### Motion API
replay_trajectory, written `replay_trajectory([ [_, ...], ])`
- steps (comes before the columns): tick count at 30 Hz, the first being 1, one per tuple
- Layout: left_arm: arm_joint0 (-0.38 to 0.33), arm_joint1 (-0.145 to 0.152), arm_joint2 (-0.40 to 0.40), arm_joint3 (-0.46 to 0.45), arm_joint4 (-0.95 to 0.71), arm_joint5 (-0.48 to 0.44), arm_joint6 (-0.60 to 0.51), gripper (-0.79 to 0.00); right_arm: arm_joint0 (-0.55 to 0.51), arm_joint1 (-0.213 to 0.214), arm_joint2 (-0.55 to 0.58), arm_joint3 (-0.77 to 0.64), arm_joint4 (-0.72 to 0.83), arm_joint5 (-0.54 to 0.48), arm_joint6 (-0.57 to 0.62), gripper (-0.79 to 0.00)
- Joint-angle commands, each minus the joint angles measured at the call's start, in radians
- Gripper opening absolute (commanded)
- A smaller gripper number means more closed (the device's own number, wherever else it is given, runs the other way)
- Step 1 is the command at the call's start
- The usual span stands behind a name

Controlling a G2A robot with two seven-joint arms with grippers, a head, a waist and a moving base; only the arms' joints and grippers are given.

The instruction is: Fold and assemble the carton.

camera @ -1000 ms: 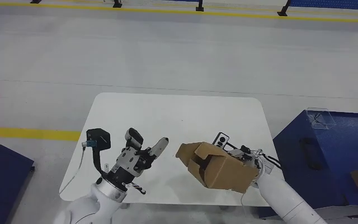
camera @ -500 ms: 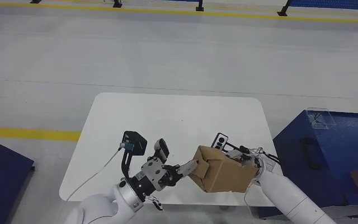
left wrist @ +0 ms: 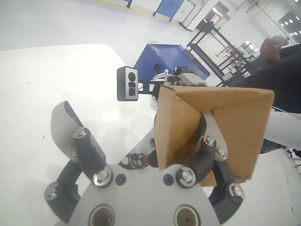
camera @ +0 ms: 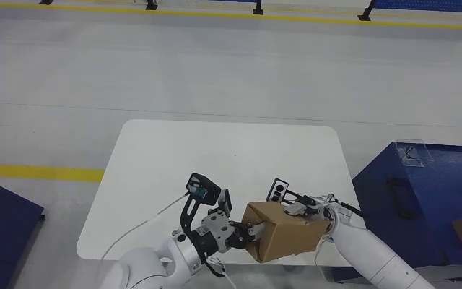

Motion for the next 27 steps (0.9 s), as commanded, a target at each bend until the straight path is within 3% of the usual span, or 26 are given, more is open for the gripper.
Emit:
replay_trajectory([
  [1,-0.016,-0.004,0.017,0.015,0.003,0.015,0.002,0.0,0.001,0.002,0.0,-0.001,0.002,0.0,0.0,-0.785],
  [7,-0.018,-0.007,0.005,-0.003,-0.022,0.044,0.026,0.0,0.002,0.01,0.024,0.021,0.023,0.0,0.0,-0.785],
  [11,0.031,-0.002,-0.072,-0.061,-0.121,0.031,0.046,0.0,0.007,0.014,0.046,0.048,0.048,0.0,0.0,-0.785],
  [15,0.071,0.008,-0.195,-0.061,-0.186,-0.016,0.076,0.0,0.01,0.017,0.063,0.06,0.055,0.0,0.0,-0.785],
  [21,0.137,0.017,-0.342,-0.051,-0.435,-0.107,0.052,0.0,0.01,0.017,0.063,0.06,0.055,0.0,0.0,-0.785],
  [27,0.141,0.017,-0.354,-0.042,-0.464,-0.118,0.05,0.0,0.01,0.017,0.063,0.06,0.055,0.0,0.0,-0.785],
])
